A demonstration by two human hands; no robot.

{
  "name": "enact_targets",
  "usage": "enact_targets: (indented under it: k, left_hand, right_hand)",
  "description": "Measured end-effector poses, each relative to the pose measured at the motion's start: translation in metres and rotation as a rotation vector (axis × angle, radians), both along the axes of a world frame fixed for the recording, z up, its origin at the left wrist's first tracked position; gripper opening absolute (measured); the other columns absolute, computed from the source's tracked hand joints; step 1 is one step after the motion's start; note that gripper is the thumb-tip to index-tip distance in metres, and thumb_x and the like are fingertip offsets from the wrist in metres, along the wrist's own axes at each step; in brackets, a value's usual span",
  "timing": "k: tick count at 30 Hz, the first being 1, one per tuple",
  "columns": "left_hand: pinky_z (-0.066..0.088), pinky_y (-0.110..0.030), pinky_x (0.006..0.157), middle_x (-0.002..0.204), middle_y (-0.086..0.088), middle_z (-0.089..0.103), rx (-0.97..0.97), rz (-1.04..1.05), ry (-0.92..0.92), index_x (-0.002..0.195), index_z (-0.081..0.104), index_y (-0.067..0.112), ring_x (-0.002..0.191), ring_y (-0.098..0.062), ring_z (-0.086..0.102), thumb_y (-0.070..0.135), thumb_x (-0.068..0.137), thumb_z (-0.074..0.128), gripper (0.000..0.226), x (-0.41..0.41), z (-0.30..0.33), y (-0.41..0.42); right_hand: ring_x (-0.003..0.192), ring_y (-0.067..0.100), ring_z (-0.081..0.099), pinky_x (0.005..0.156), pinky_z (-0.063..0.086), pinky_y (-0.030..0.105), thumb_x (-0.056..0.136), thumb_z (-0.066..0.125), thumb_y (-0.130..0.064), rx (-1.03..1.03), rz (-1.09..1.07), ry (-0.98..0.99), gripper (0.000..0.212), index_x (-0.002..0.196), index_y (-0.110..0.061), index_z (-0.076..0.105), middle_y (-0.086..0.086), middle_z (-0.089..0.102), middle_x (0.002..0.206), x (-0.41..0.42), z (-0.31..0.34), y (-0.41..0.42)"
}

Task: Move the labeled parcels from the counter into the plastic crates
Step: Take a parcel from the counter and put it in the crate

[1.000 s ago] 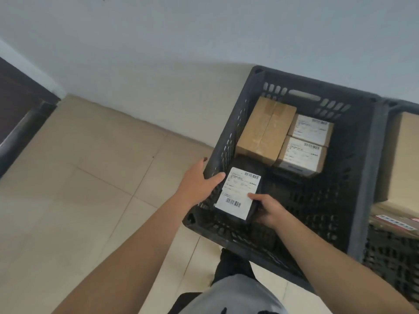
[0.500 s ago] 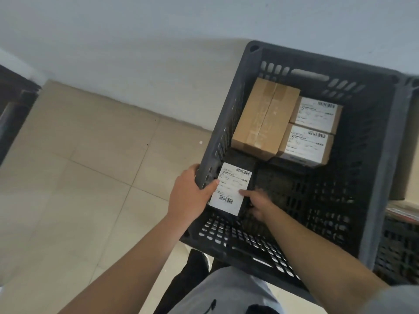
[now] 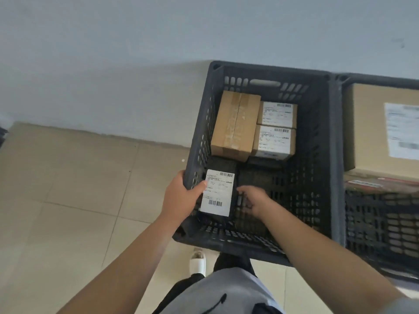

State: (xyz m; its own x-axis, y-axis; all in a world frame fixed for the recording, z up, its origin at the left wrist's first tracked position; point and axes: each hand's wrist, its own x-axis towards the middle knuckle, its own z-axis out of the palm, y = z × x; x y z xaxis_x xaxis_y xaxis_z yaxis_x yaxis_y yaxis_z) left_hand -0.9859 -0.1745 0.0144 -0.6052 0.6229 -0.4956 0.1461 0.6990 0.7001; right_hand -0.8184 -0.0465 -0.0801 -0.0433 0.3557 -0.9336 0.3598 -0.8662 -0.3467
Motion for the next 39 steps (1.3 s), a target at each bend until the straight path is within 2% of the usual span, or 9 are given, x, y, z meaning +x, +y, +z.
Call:
enact_targets:
  k: [3, 5, 8, 13, 17, 20, 24, 28, 39]
  left_hand:
    - [0.057, -0.038, 0.097, 0.125, 0.014, 0.066, 0.083, 0.015, -0.078, 0.14, 0.051, 0.031, 0.113, -0.014, 0.067, 0.045, 0.092, 0.073, 0.054, -0.002, 0.016, -0.005]
    - [0.047, -0.036, 0.104, 0.134, 0.018, 0.056, 0.158, -0.028, -0.018, 0.147, 0.045, 0.034, 0.122, -0.009, 0.056, 0.047, 0.095, 0.07, 0.06, 0.0, 0.032, -0.016]
    - [0.037, -0.034, 0.112, 0.151, 0.021, 0.047, 0.279, -0.078, 0.01, 0.15, 0.04, 0.043, 0.135, -0.005, 0.044, 0.046, 0.097, 0.067, 0.06, 0.01, 0.058, -0.044]
    - [0.042, -0.01, 0.097, 0.132, 0.041, 0.056, 0.47, -0.114, -0.286, 0.136, 0.055, 0.049, 0.13, 0.01, 0.051, 0.026, 0.099, 0.067, 0.045, 0.041, 0.086, -0.11]
    - [0.043, -0.032, 0.114, 0.133, 0.028, 0.06, 0.455, -0.188, -0.524, 0.141, 0.059, 0.035, 0.13, 0.001, 0.056, 0.037, 0.089, 0.071, 0.054, 0.08, 0.101, -0.141]
    - [0.046, -0.027, 0.108, 0.125, 0.029, 0.066, 0.409, -0.306, -0.633, 0.135, 0.062, 0.042, 0.119, 0.008, 0.061, 0.042, 0.083, 0.067, 0.053, 0.113, 0.11, -0.149]
    - [0.05, -0.025, 0.102, 0.122, 0.024, 0.073, 0.354, -0.457, -0.659, 0.131, 0.064, 0.043, 0.111, 0.011, 0.065, 0.026, 0.101, 0.064, 0.034, 0.159, 0.113, -0.143]
    - [0.053, -0.023, 0.092, 0.113, 0.03, 0.072, 0.309, -0.556, -0.621, 0.12, 0.066, 0.049, 0.107, 0.008, 0.068, 0.033, 0.102, 0.062, 0.024, 0.217, 0.116, -0.126]
    - [0.06, -0.036, 0.096, 0.109, 0.007, 0.078, 0.22, -0.756, -0.648, 0.121, 0.072, 0.028, 0.108, -0.012, 0.073, 0.008, 0.099, 0.064, 0.031, 0.467, 0.127, -0.076]
  right_hand:
    - [0.12, 0.032, 0.062, 0.103, 0.051, 0.05, 0.096, 0.068, -0.015, 0.074, -0.103, 0.059, 0.005, 0.091, -0.014, 0.066, 0.02, 0.067, 0.119, 0.012, 0.054, -0.005]
    - [0.126, 0.031, 0.058, 0.103, 0.052, 0.047, 0.1, 0.065, -0.017, 0.143, -0.176, 0.159, 0.004, 0.104, -0.016, 0.066, 0.016, 0.062, 0.133, 0.024, 0.094, -0.017]
    - [0.125, 0.029, 0.06, 0.1, 0.055, 0.046, 0.105, 0.059, -0.018, 0.258, -0.272, 0.284, 0.026, 0.129, -0.012, 0.062, 0.009, 0.063, 0.131, 0.047, 0.147, -0.053]
    - [0.124, 0.029, 0.062, 0.108, 0.052, 0.051, 0.108, 0.055, -0.02, 0.442, -0.376, 0.253, 0.024, 0.13, -0.014, 0.063, 0.007, 0.067, 0.129, 0.088, 0.195, -0.149]
    - [0.111, 0.027, 0.072, 0.09, 0.061, 0.042, 0.104, 0.061, -0.012, 0.535, -0.465, 0.223, 0.018, 0.117, -0.012, 0.074, 0.012, 0.076, 0.117, 0.121, 0.215, -0.213]
    - [0.102, 0.027, 0.077, 0.084, 0.063, 0.04, 0.1, 0.064, -0.01, 0.614, -0.533, 0.256, 0.017, 0.11, -0.011, 0.078, 0.013, 0.079, 0.109, 0.15, 0.235, -0.24]
    - [0.094, 0.023, 0.078, 0.079, 0.064, 0.035, 0.097, 0.065, -0.01, 0.701, -0.624, 0.291, 0.018, 0.099, -0.014, 0.082, 0.012, 0.079, 0.104, 0.192, 0.247, -0.263]
    - [0.095, 0.024, 0.077, 0.085, 0.063, 0.041, 0.096, 0.066, -0.011, 0.744, -0.763, 0.284, 0.017, 0.1, -0.015, 0.082, 0.012, 0.079, 0.105, 0.248, 0.244, -0.274]
    - [0.086, 0.021, 0.074, 0.091, 0.058, 0.045, 0.096, 0.059, -0.008, 0.788, -1.118, 0.285, 0.022, 0.098, -0.01, 0.08, 0.009, 0.077, 0.093, 0.48, 0.235, -0.273]
